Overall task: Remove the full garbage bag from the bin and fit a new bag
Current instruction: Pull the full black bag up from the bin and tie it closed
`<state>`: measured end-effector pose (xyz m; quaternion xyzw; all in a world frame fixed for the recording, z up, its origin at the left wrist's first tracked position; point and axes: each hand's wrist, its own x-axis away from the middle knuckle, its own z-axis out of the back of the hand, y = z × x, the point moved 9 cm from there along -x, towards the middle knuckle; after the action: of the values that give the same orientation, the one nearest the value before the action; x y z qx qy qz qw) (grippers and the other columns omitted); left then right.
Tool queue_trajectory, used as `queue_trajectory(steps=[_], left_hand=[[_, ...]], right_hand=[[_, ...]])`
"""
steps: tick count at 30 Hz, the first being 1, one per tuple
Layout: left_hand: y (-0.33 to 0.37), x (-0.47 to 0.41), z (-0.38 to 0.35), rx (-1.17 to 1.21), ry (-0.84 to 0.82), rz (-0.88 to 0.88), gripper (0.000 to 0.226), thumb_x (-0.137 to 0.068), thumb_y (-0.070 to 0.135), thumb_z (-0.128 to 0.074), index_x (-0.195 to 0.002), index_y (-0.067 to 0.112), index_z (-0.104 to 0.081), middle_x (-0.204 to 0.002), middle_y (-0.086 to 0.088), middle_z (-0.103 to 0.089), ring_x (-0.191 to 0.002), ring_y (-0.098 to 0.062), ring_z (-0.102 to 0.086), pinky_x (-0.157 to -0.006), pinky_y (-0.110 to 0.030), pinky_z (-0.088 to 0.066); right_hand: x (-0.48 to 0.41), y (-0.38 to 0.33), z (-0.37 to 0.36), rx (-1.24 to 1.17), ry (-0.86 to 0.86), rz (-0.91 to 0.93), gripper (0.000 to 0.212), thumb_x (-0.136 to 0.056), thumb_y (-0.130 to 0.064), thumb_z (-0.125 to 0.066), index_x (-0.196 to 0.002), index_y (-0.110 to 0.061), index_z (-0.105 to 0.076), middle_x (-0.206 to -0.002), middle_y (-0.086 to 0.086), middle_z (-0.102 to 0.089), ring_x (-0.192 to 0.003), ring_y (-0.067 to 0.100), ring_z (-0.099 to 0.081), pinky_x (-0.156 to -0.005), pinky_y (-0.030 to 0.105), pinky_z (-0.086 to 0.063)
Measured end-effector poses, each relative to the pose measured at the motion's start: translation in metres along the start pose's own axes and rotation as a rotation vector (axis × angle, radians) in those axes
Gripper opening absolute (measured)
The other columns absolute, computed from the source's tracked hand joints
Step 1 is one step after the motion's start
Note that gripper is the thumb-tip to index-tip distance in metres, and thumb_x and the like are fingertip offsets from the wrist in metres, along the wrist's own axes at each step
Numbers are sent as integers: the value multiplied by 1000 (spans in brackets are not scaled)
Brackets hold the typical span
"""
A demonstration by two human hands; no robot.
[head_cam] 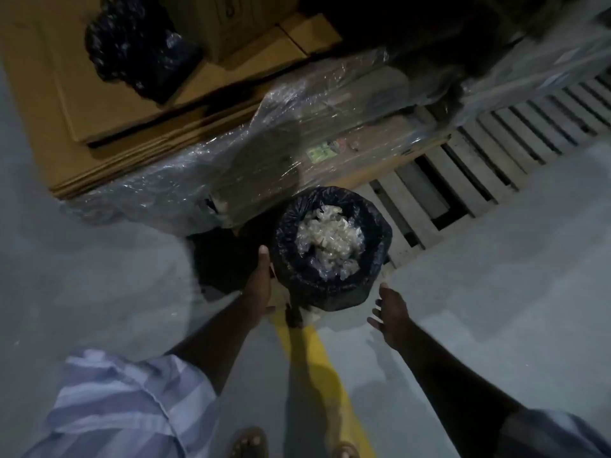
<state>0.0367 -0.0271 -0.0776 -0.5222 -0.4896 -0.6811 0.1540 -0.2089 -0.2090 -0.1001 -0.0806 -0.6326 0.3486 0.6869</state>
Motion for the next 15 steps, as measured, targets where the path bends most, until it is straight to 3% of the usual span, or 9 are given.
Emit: queue_trajectory(steps=[4,9,11,13,15], left_hand=[[-18,-17,-7,122,-74,78,102,-86,92,-31,-166,29,-24,-172,-13,-28,-156,-39,-29,-123,-65,-29],[-37,-42,-15,229,-183,129,102,-86,92,-29,-161,24,-36,-149,-19,-52,-136,-40,-52,-116,-59,-39],[-38,-51,-17,265,-221,138,98,-89,90,-31,-160,22,-39,-153,-20,-53,-137,-40,-53,-108,-56,-44],[-38,-60,-18,289,-248,134,94,-90,87,-33,-159,23,-42,-155,-21,-53,-137,-40,-54,-112,-56,-43],[-37,-68,-17,291,-254,131,91,-91,87,-35,-156,25,-47,-154,-21,-55,-139,-40,-54,-120,-58,-38]], right_hand=[[-12,20,-10,-119,-51,-138,58,-109,-44,-49,-154,-9,-41,-162,25,-35,-150,42,-36,-113,52,-45],[-26,30,-23,-179,-140,-201,73,-104,-54,-51,-164,-20,-25,-171,12,-22,-157,34,-25,-122,54,-35],[-33,35,-30,-213,-187,-231,66,-105,-55,-48,-160,-21,-32,-171,11,-24,-156,32,-27,-123,52,-33],[-41,37,-37,-252,-240,-234,45,-107,-53,-45,-141,-23,-52,-164,13,-36,-146,33,-40,-122,51,-35],[-47,35,-42,-273,-272,-221,40,-110,-49,-41,-140,-27,-56,-157,15,-46,-131,34,-50,-118,50,-39]])
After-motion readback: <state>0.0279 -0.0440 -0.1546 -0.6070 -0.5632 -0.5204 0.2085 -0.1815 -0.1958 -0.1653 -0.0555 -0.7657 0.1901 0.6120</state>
